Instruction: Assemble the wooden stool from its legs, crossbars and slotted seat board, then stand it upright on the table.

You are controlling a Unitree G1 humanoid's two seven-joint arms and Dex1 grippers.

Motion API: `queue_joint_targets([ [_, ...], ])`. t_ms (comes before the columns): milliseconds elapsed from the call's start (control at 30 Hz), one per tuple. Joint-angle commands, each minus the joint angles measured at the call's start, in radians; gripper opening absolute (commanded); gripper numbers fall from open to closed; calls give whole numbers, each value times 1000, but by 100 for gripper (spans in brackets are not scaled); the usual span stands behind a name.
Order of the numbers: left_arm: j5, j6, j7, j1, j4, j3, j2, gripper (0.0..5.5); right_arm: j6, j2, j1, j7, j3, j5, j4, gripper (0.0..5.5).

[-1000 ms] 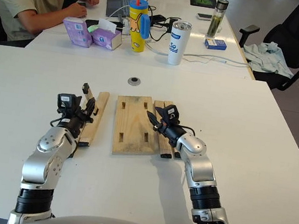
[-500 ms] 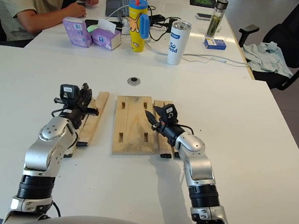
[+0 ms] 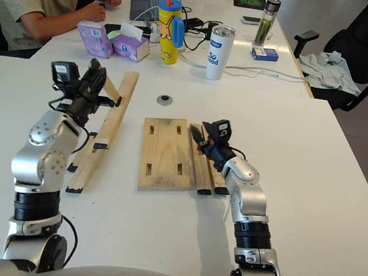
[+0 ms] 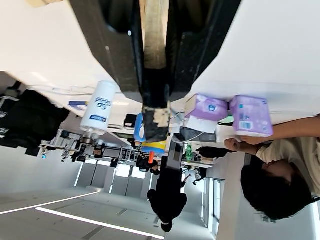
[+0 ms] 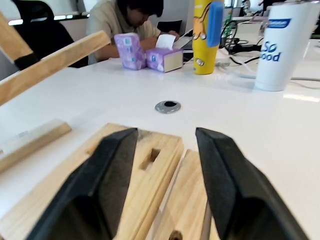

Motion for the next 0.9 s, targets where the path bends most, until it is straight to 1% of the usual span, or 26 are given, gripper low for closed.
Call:
queue_joint_targets([
  [33,-177,50,-134,-77,55,65,42,41,137,-3,-49,89,-115,223,-23,284],
  [100,-255,79,-202,-106,82,82,70,41,243,-12,-68,129,-168,358,-38,317],
  [267,-460,197,-319,-179,132,118,112,41,508,-61,-95,219,-246,638,-44,400],
  [400,-599,282,-373,-224,171,135,128,41,615,-80,-130,207,-305,761,5,463],
  [533,-734,363,-374,-250,197,157,124,41,679,-88,-165,198,-331,849,1,530],
  [600,-800,404,-359,-257,212,164,117,41,705,-88,-177,191,-336,890,-10,540],
  [900,-948,491,-301,-261,246,142,95,41,786,-85,-210,160,-357,1071,-29,540],
])
